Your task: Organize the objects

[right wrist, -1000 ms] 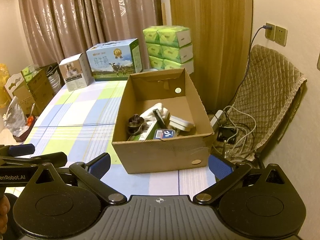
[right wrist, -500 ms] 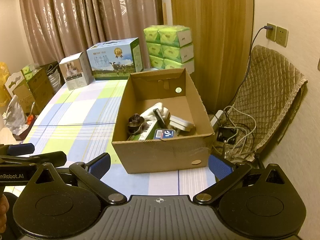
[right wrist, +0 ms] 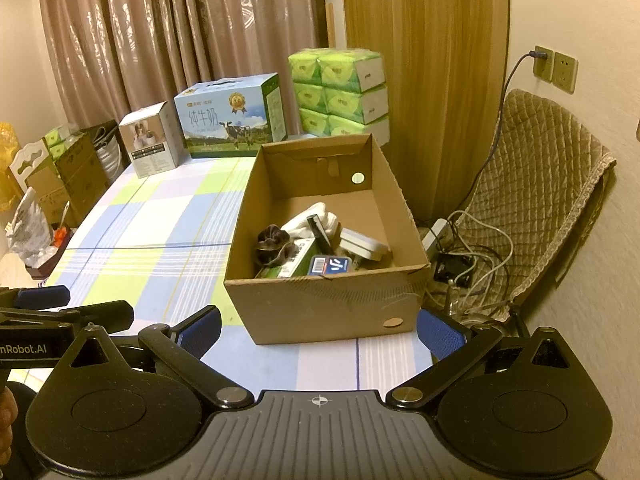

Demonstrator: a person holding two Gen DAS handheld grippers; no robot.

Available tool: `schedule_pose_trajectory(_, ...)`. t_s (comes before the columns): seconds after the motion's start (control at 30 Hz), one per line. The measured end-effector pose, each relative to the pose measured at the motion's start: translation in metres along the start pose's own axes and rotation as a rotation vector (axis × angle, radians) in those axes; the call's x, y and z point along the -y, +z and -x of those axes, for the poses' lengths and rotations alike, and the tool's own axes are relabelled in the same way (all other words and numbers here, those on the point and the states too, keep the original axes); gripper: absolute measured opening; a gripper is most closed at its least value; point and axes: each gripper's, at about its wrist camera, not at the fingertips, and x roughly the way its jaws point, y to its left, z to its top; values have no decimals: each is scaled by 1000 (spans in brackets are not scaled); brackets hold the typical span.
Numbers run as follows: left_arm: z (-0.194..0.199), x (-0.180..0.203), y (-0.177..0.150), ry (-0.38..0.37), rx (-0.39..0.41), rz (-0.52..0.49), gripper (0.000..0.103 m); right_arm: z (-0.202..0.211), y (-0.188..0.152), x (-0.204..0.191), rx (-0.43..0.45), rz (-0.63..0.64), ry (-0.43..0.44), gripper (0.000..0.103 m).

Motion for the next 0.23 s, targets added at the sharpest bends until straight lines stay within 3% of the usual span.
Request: schedule_pose_trajectory(0.23,2,-2,-1,0,10,16,102,0,-1,0,0,0,3,101)
